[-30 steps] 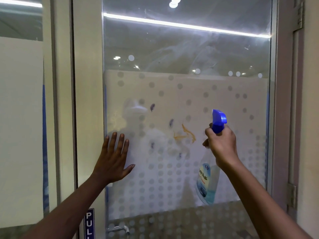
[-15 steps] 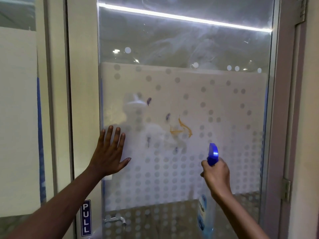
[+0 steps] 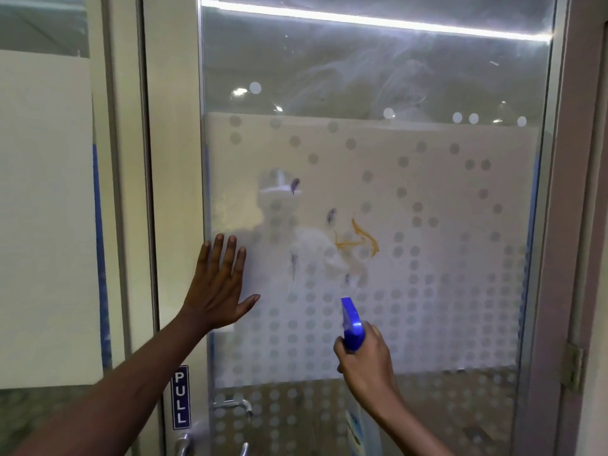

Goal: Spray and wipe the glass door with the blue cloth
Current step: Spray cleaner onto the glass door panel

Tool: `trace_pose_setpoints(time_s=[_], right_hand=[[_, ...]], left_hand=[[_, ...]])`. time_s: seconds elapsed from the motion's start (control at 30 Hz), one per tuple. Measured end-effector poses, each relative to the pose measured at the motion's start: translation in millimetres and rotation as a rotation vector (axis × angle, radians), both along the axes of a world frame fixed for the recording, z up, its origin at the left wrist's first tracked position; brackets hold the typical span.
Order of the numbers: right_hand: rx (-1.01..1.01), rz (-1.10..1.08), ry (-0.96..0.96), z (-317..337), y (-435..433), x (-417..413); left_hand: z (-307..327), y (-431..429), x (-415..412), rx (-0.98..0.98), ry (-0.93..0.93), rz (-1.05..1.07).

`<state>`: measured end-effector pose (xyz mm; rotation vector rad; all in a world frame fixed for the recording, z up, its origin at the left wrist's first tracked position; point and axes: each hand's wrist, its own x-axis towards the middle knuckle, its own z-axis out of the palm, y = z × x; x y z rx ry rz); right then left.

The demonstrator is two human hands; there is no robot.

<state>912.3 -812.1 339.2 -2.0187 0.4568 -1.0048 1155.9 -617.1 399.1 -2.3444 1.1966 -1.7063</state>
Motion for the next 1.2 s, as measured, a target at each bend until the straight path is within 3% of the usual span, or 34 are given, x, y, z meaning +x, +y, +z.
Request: trace_pose_setpoints(time_s=[0.23, 0.5, 0.7, 0.87, 1.0, 1.2], right_hand=[[0.008, 0.125, 0.065, -6, 23, 18], [-0.024, 0.262, -0.016, -22, 33, 31], [0.054, 0.386, -0.004, -40, 53, 43], [0.05, 0.613, 0.077, -63, 122, 46], [0.033, 0.628, 0.064, -68, 130, 59], [-0.203, 0.748, 0.168, -83, 243, 48]], left_hand=[[-27, 7, -20, 0.044, 0.096, 0.051], [-57, 20, -46, 0.063, 0.214, 0.154], [-94, 41, -90, 0.097, 0.411, 0.33], [-149, 118, -130, 0.141, 0.63, 0.578], [-170, 125, -138, 0.231, 0.732, 0.591], [-203, 255, -201, 0.116, 0.789, 0.844]])
